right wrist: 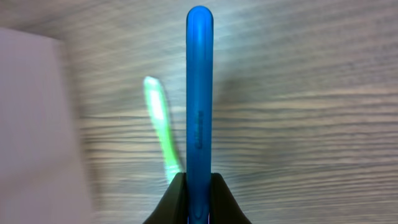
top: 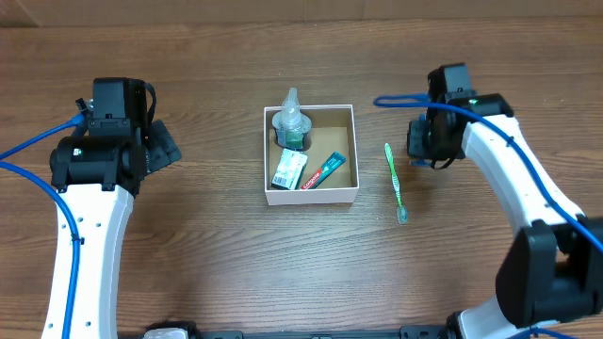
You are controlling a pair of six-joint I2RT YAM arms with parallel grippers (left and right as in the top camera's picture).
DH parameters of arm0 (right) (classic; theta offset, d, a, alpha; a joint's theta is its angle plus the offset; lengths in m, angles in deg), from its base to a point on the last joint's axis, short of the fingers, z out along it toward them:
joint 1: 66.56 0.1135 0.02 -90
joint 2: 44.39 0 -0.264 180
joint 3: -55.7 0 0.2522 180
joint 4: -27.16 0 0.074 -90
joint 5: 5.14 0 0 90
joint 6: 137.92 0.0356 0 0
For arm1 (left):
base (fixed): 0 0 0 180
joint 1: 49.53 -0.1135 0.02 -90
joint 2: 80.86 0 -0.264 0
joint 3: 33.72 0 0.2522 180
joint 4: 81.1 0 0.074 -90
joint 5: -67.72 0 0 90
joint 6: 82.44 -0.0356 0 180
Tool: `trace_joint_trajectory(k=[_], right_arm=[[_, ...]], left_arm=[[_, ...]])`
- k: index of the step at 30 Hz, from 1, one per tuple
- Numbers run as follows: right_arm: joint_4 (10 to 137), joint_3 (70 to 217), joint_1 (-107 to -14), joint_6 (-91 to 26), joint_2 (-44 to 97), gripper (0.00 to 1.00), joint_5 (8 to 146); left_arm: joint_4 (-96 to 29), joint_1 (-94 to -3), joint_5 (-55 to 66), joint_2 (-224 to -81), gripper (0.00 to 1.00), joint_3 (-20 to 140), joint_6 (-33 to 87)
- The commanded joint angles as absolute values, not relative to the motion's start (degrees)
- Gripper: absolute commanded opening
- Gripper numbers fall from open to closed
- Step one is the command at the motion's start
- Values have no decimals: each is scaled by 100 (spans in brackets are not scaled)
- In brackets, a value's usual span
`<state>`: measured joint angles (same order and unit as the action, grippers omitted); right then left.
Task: Pack container
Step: 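Carry the blue razor with the right gripper and release it in the box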
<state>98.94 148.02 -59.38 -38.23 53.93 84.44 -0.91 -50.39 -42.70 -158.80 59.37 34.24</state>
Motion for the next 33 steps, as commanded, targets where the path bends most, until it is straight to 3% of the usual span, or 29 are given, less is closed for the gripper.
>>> trace_joint_trajectory(k=[1,11,21,22,24,26,33], right_arm=[[10019,15456,-5484,-3346,4687,4,7700],[9245,15502,-3320,-2614,4674,4,8673],[9131,15493,-3062,-2382,5752,5,8774],[9131,15493,-3062,-2382,5815,9,8747],[9122,15493,-3062,-2385,5830,39,8710],[9107,15513,-3062,-2387,5782,52,8712],[9700,15666,-3108,-2426,5013,60,9064]], left_arm=[[-98,-5061,-4364,-15880,100,6003,3481],[-95,-5061,-4364,-15880,100,6003,3483],[-95,-5061,-4364,-15880,100,6003,3483],[-98,-5061,-4364,-15880,100,6003,3481],[-98,-5061,-4364,-15880,100,6003,3481],[-98,-5061,-4364,-15880,100,6003,3483],[-95,-5061,-4364,-15880,100,6003,3481]])
